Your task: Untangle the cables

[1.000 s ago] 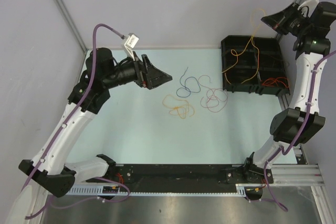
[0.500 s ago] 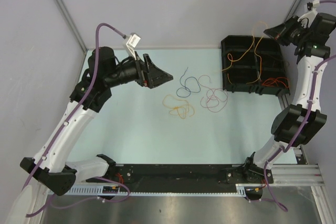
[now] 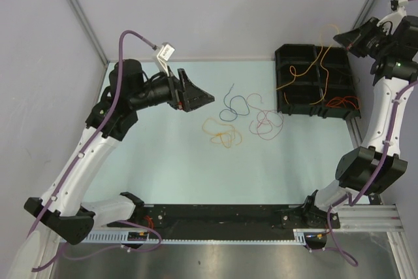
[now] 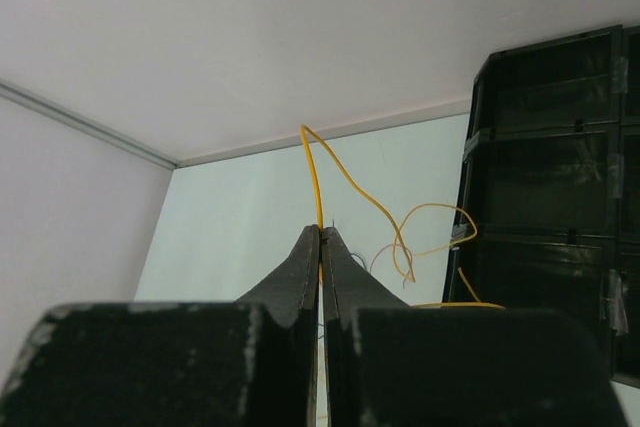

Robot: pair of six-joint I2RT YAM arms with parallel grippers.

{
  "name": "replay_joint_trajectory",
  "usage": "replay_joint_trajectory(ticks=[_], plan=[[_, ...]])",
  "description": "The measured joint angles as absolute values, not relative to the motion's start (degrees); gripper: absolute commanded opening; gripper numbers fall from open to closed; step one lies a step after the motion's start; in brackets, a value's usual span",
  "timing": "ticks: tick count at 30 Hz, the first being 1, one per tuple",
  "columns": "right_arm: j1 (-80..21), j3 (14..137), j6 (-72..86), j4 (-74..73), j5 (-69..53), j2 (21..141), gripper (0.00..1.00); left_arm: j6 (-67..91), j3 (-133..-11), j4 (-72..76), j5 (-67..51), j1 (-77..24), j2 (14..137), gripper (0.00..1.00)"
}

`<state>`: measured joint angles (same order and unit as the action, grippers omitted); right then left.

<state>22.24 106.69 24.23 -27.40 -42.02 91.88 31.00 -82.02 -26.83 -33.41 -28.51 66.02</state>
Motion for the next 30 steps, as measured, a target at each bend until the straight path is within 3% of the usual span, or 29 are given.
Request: replay_joint_trajectory(ticks=[14,30], plan=[[21.15,101.97,20.51,-31.94,-35.59,85.95,0.0,31.53,-81.65,-27.16,-34.33,-28.51,63.4,1.0],[17.12,97.84,18.7,-31.4,-29.34,90.67,0.0,33.04,-78.96,-27.18,-34.37,-28.47,61.93,1.0]])
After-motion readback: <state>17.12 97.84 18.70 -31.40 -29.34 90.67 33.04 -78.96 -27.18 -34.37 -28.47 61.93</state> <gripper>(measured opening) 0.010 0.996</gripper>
